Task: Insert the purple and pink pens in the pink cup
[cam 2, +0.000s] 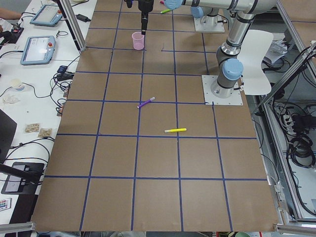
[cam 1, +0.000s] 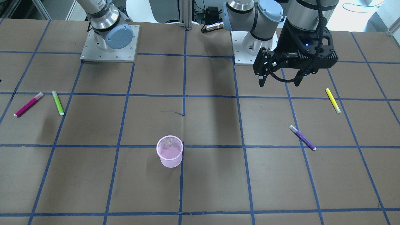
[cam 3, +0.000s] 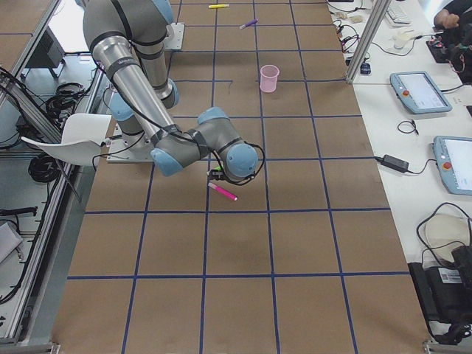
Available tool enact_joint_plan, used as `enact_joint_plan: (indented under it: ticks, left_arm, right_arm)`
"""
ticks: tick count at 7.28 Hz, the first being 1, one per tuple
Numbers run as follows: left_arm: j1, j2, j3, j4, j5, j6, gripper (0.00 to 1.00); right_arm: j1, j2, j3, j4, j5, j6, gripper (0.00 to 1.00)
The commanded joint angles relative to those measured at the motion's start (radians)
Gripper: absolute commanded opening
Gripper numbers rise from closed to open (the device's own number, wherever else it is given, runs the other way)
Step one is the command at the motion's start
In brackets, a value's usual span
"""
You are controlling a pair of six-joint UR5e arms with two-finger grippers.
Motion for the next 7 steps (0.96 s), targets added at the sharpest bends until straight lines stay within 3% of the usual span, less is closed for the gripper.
enact_joint_plan:
  ticks: [1, 3, 5, 6, 7]
  left_arm:
    - [-0.001, 0.008, -0.002, -0.009, 0.035, 0.001, 1.00]
    - [-0.001, 0.008, -0.002, -0.010, 0.029, 0.001, 1.00]
    - [0.033, -0.016, 0.018, -0.054, 0.019, -0.001, 1.00]
    - [0.153, -0.044, -0.004, -0.108, 0.009, -0.005, 1.00]
    - [0.250, -0.087, -0.006, -0.109, -0.090, -0.004, 1.00]
  right_arm:
    - [0.002, 0.130, -0.031, -0.042, 0.000, -0.456, 0.97]
    - [0.007, 0.145, -0.025, 0.004, 0.001, -0.550, 0.91]
    - [0.007, 0.221, -0.031, 0.027, -0.017, -0.545, 0.92]
    - [0.007, 0.224, -0.031, 0.025, -0.012, -0.527, 0.91]
    - [0.007, 0.235, -0.031, 0.024, -0.009, -0.516, 0.91]
